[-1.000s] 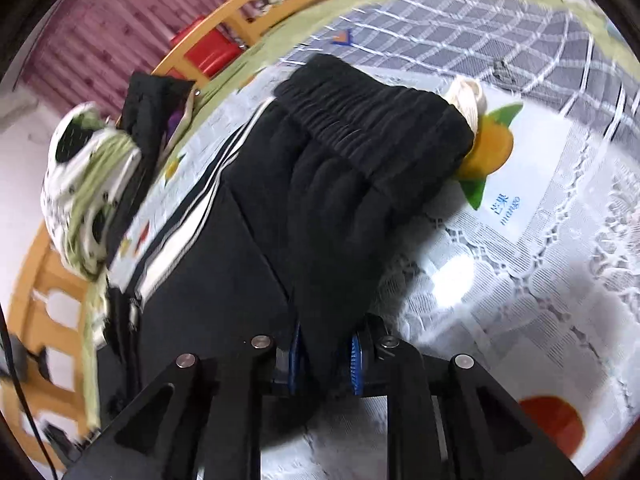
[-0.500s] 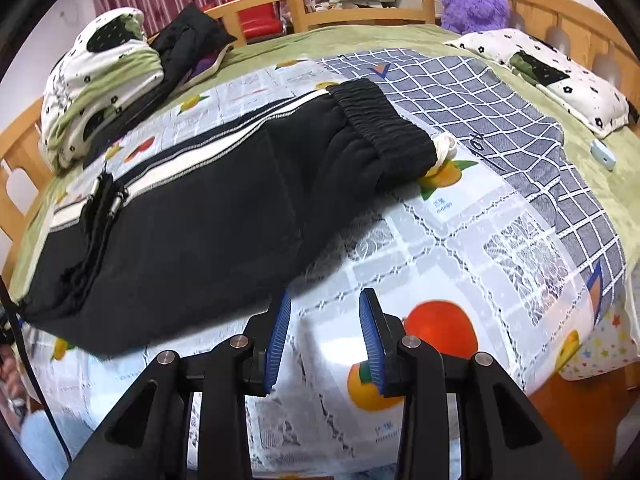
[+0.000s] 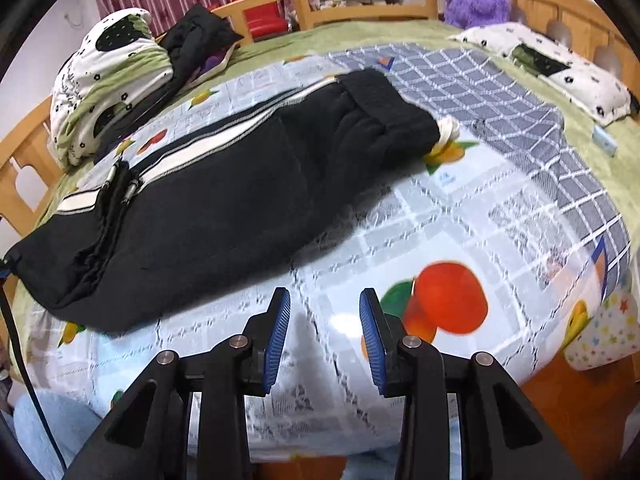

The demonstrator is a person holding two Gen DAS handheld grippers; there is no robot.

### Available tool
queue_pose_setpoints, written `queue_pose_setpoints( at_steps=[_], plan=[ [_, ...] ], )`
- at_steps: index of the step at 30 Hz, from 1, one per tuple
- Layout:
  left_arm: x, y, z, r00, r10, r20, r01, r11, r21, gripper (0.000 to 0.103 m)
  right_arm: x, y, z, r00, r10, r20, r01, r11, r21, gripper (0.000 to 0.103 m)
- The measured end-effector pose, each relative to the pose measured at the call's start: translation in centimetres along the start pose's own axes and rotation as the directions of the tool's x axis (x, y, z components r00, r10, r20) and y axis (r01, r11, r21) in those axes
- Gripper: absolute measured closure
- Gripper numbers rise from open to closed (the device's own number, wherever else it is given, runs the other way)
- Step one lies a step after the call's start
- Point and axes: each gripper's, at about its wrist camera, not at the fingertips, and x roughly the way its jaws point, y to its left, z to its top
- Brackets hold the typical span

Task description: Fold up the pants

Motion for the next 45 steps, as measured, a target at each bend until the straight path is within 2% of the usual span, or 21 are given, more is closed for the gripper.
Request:
queue_pose_setpoints(
  at_steps=[5, 11, 15, 18, 23, 26, 30, 34, 36, 37, 38, 41, 43, 45],
  plan=[
    [-1.9, -3.7, 0.9, 0.999, -0.029, 0.035, 0.028, 0.998, 0.052, 0.09, -0.4, -0.6, -0.9, 1.0, 0.015, 0.01, -0.015, 1.0, -0.005, 0.062],
    [-2.9, -10.8, 1.3, 0.995, -0.095, 0.04, 0.087, 0.983, 0.161, 0.091, -0.9, -1.2, -1.1, 0.998, 0.056, 0.038, -0.057, 0.998, 0.024, 0.062],
    [-2.1, -15.8, 0.1, 0.987, -0.16, 0.008, 0.153, 0.956, 0.25, 0.091, -1.6, -1.1, -1.2, 0.996, 0.042, 0.077, -0.042, 0.999, 0.004, 0.062],
    [-0.4, -18.2, -1.4, 0.976, -0.213, -0.054, 0.22, 0.942, 0.252, 0.091, -1.8, -1.0, -1.2, 0.995, 0.05, 0.081, -0.05, 0.999, -0.003, 0.062],
    [2.7, -19.6, -4.8, 0.963, -0.23, -0.138, 0.258, 0.933, 0.251, 0.091, -1.2, -0.9, -1.6, 0.997, 0.062, 0.039, -0.062, 0.998, -0.003, 0.062],
    [3.5, -18.9, -6.3, 0.947, -0.258, -0.193, 0.299, 0.926, 0.229, 0.091, -0.7, 0.3, -1.7, 0.997, 0.069, 0.02, -0.068, 0.997, -0.037, 0.062],
    [2.6, -17.7, -7.0, 0.93, -0.261, -0.26, 0.333, 0.898, 0.288, 0.084, 0.4, 3.0, -0.6, 0.996, 0.088, 0.004, -0.088, 0.994, -0.068, 0.062],
    [1.1, -14.9, -6.2, 0.875, -0.372, -0.31, 0.441, 0.878, 0.189, 0.08, 0.6, 6.7, 1.2, 0.98, 0.198, 0.016, -0.196, 0.978, -0.072, 0.061],
    [1.0, -14.2, -6.4, 0.861, -0.379, -0.338, 0.454, 0.874, 0.176, 0.07, 0.7, 9.0, 2.5, 0.965, 0.261, 0.017, -0.259, 0.963, -0.066, 0.061],
    [0.9, -13.7, -6.5, 0.861, -0.373, -0.345, 0.45, 0.875, 0.178, 0.07, 0.8, 10.3, 3.2, 0.955, 0.295, 0.021, -0.293, 0.954, -0.062, 0.061],
    [0.7, -12.8, -6.8, 0.869, -0.362, -0.337, 0.437, 0.881, 0.182, 0.07, 0.8, 11.1, 3.6, 0.949, 0.314, 0.024, -0.312, 0.948, -0.061, 0.06],
    [0.1, -9.9, -7.0, 0.9, -0.322, -0.293, 0.383, 0.907, 0.178, 0.07, 1.1, 14.4, 4.8, 0.929, 0.367, 0.039, -0.363, 0.928, -0.081, 0.048],
    [-0.3, -7.2, -7.0, 0.928, -0.266, -0.261, 0.317, 0.932, 0.178, 0.07, 2.0, 16.1, 5.5, 0.936, 0.351, 0.03, -0.347, 0.934, -0.09, 0.047],
    [-0.5, -4.9, -6.7, 0.947, -0.229, -0.226, 0.269, 0.95, 0.162, 0.07, 3.5, 17.5, 6.0, 0.944, 0.33, 0.007, -0.328, 0.94, -0.095, 0.046]
  ],
)
